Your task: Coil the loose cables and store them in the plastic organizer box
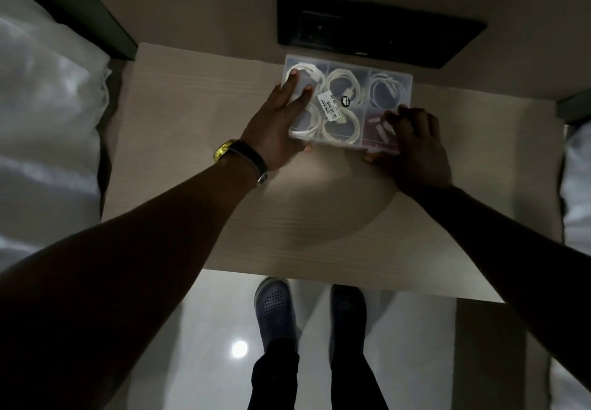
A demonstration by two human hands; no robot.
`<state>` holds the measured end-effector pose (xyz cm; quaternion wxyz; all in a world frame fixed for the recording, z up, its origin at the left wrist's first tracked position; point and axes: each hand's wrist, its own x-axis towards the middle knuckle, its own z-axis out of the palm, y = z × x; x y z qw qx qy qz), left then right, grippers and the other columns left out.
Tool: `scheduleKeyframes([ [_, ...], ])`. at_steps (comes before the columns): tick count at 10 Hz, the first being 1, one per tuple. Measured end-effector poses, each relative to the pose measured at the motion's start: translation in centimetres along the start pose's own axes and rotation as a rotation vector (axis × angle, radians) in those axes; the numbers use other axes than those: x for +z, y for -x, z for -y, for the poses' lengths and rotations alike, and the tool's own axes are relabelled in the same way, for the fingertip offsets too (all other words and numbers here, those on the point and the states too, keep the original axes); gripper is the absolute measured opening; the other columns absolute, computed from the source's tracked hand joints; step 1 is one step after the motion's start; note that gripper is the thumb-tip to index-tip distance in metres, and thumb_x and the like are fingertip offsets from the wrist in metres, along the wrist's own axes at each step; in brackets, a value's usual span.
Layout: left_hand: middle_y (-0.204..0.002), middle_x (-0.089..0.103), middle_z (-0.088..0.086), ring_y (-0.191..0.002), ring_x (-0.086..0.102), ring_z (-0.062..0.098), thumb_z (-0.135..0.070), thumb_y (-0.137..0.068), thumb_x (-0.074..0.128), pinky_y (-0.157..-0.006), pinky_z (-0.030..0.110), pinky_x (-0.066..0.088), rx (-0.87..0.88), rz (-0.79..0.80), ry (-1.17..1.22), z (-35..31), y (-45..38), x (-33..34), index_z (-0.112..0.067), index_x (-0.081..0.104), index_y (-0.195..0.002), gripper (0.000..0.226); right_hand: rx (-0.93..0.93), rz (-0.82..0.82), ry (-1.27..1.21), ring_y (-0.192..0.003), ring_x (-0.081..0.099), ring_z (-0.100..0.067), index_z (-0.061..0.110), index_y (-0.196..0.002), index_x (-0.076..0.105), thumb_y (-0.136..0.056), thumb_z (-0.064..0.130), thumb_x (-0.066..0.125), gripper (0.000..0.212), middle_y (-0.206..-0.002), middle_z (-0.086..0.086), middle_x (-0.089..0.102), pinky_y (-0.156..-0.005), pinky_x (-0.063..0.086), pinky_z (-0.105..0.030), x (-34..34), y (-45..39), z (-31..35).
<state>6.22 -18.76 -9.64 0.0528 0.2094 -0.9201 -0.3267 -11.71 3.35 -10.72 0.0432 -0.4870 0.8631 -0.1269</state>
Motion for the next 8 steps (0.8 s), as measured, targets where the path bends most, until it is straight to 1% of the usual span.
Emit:
scheduleKeyframes([
  [1, -0.164, 0.006, 0.010, -0.150, 0.011, 0.029, -0.026, -0.068, 0.085, -0.117, 0.042, 0.030, -0.029, -0.009, 0.001, -0.4, 0.2, 0.1, -0.017, 0.027, -0.151, 0.102, -0.067, 0.036, 0.045, -0.121, 0.040, -0.039, 0.013, -0.135, 0.044, -0.077, 0.065, 0.061, 0.080, -0.135, -0.018, 0.046, -0.090, 0.047, -0.047, -0.7, -0.7, -0.7],
  [2, -0.164, 0.007, 0.008, -0.150, 0.013, 0.026, -0.026, -0.067, 0.085, -0.115, 0.041, 0.033, -0.039, -0.006, -0.018, -0.7, 0.1, -0.1, -0.018, 0.027, -0.151, 0.103, -0.110, 0.049, 0.062, -0.118, 0.042, -0.040, 0.013, -0.131, 0.046, -0.075, 0.065, 0.064, 0.078, -0.129, -0.017, 0.047, -0.084, 0.050, -0.049, -1.3, -1.2, -0.9],
  [3, -0.164, 0.007, 0.009, -0.149, 0.016, 0.026, -0.027, -0.067, 0.085, -0.114, 0.041, 0.035, -0.029, -0.002, -0.034, -0.7, 0.2, 0.0, -0.018, 0.027, -0.151, 0.102, -0.143, 0.039, 0.068, -0.115, 0.042, -0.039, 0.013, -0.130, 0.046, -0.076, 0.067, 0.061, 0.077, -0.126, -0.016, 0.047, -0.082, 0.050, -0.049, -1.4, -1.4, -1.2],
  [4, -0.164, 0.007, 0.009, -0.149, 0.018, 0.025, -0.029, -0.067, 0.085, -0.113, 0.040, 0.035, -0.039, 0.001, -0.054, -0.9, 0.3, -0.1, -0.018, 0.026, -0.151, 0.103, -0.109, 0.047, 0.053, -0.116, 0.042, -0.040, 0.015, -0.130, 0.046, -0.075, 0.065, 0.064, 0.077, -0.127, -0.016, 0.046, -0.085, 0.051, -0.049, -1.4, -1.2, -0.8],
  [5, -0.164, 0.003, 0.008, -0.149, 0.018, 0.025, -0.031, -0.071, 0.082, -0.113, 0.036, 0.035, -0.033, 0.031, -0.096, -1.2, 0.4, -0.3, -0.018, 0.021, -0.153, 0.103, -0.077, 0.035, 0.021, -0.118, 0.043, -0.041, 0.013, -0.130, 0.047, -0.071, 0.057, 0.072, 0.078, -0.131, -0.018, 0.047, -0.090, 0.049, -0.050, -1.4, -0.9, -0.2],
  [6, -0.164, -0.007, 0.008, -0.149, 0.012, 0.028, -0.038, -0.074, 0.079, -0.115, 0.041, 0.032, -0.039, 0.116, -0.175, -1.7, 0.4, -0.7, -0.020, 0.010, -0.154, 0.107, -0.037, 0.058, -0.002, -0.122, 0.042, -0.042, 0.012, -0.132, 0.046, -0.068, 0.051, 0.078, 0.082, -0.135, -0.020, 0.046, -0.094, 0.047, -0.051, -2.0, -0.5, 0.4],
  [7, -0.163, -0.016, 0.009, -0.150, 0.004, 0.034, -0.051, -0.068, 0.079, -0.116, 0.049, 0.030, -0.097, 0.185, -0.232, -2.4, 0.3, -1.1, -0.024, -0.001, -0.154, 0.121, -0.047, 0.067, -0.020, -0.129, 0.038, -0.043, 0.010, -0.137, 0.045, -0.068, 0.047, 0.079, 0.085, -0.143, -0.021, 0.042, -0.100, 0.044, -0.053, -2.8, -0.5, 0.7],
  [8, -0.161, -0.019, 0.014, -0.149, -0.001, 0.038, -0.061, -0.063, 0.077, -0.117, 0.051, 0.028, -0.105, 0.143, -0.251, -3.0, 1.0, -1.4, -0.025, -0.006, -0.153, 0.128, -0.003, 0.076, -0.084, -0.140, 0.026, -0.041, 0.012, -0.149, 0.032, -0.075, 0.043, 0.076, 0.092, -0.154, -0.018, 0.030, -0.110, 0.036, -0.052, -3.9, 0.5, 1.2],
])
